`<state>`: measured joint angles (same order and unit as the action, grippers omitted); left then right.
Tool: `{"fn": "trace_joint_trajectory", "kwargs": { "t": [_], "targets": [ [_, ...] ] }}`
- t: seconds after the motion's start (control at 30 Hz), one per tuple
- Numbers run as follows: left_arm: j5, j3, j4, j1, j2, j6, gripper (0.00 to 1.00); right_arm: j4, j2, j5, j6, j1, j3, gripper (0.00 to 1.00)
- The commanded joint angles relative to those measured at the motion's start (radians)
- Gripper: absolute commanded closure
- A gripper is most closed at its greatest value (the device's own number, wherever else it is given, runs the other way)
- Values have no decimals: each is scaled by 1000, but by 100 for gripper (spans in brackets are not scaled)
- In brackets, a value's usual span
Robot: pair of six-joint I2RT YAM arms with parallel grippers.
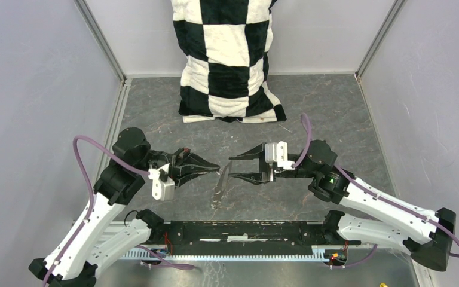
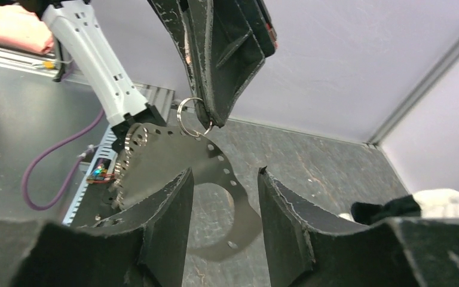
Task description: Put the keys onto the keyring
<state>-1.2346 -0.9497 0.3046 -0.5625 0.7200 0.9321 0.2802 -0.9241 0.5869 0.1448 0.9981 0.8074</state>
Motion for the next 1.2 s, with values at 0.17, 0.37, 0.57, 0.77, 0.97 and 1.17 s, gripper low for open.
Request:
{"fn": "trace_joint_trajectory", "kwargs": {
  "t": [0.17, 0.37, 0.57, 0.77, 0.97, 1.17],
  "targets": [
    [74, -97, 54, -2, 63, -235, 98, 3, 83, -143, 18, 4, -11, 47],
    [172, -170, 174, -2, 146, -357, 98, -8, 36, -88, -4, 4, 25, 47],
    [334, -215, 241, -2, 200, -480, 98, -96, -7, -104, -12, 5, 74, 46],
    [477, -249, 245, -2, 236, -633, 98, -75, 11, -361, -95, 5, 0, 35],
    [673, -242, 212, -1, 253, -785, 98, -19, -38, -421, -233, 5, -21, 24],
    [866, -255, 213, -2, 272, -851, 98, 14, -122, -452, -267, 12, -8, 20]
  ]
}}
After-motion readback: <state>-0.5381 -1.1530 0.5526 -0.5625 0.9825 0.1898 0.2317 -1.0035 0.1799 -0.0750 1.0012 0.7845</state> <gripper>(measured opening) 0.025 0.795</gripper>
